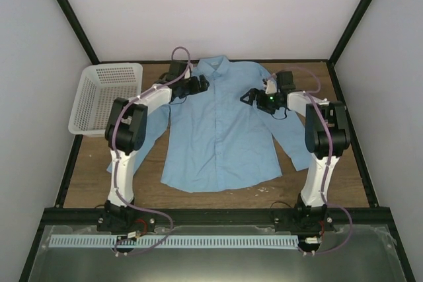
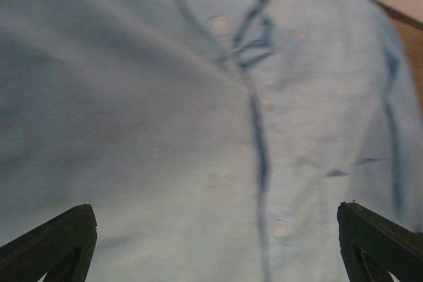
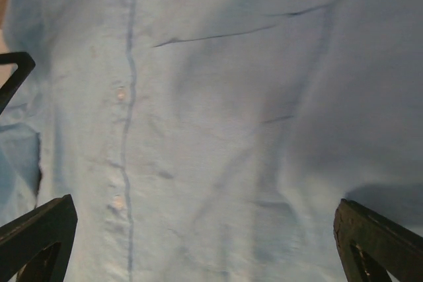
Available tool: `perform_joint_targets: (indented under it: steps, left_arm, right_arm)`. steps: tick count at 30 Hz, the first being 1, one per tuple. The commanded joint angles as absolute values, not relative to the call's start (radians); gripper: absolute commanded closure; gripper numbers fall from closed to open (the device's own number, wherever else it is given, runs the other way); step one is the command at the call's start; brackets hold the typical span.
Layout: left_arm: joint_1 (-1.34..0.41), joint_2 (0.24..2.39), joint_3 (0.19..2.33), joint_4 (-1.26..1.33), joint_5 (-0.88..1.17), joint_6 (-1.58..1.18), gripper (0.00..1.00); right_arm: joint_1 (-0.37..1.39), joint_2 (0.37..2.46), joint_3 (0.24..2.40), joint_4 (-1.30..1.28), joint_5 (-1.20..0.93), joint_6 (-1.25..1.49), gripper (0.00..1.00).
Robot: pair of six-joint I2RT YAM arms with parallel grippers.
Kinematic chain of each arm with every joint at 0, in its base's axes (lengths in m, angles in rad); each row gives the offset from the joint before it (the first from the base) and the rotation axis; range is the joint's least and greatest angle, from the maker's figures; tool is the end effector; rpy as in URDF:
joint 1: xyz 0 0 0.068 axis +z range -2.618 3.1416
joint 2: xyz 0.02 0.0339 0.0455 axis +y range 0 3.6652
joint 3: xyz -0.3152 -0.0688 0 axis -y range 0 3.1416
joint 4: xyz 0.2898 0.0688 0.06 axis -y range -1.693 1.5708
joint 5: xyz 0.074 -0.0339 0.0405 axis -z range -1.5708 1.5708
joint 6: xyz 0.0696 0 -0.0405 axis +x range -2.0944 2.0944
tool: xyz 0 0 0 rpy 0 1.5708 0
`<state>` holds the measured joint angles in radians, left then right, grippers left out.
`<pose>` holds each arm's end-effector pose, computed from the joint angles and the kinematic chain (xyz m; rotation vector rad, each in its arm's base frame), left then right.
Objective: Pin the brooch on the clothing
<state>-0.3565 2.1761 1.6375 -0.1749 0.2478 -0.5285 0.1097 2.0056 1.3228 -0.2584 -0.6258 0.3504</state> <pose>0.5431 -0.2205 0.1830 -0.0691 2.3697 -0.7295 0.4848 0.0944 0.1577 0.0387 2.5156 0.9739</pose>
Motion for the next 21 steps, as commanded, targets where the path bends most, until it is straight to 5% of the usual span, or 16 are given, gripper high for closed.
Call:
perform_joint_targets:
  steps: [1,13,21]
  left_arm:
    - [-0.309,2.251,1.686,-0.288,0.261,-0.493,0.0]
    - [-0.288,2.212,1.697,-0.353,0.298,-0.408,0.0]
    - [-0.285,2.236,1.712,-0.355,0.301,-0.43,0.0]
  right_arm:
    - [0.059,1.993,1.276,-0.222,-0.537,0.348,0.0]
    - [0.097,1.864,1.26,-0.306,-0.448,0.334,0.0]
    - [0.14,1.818,1.12,-0.204,-0.64,0.38,0.0]
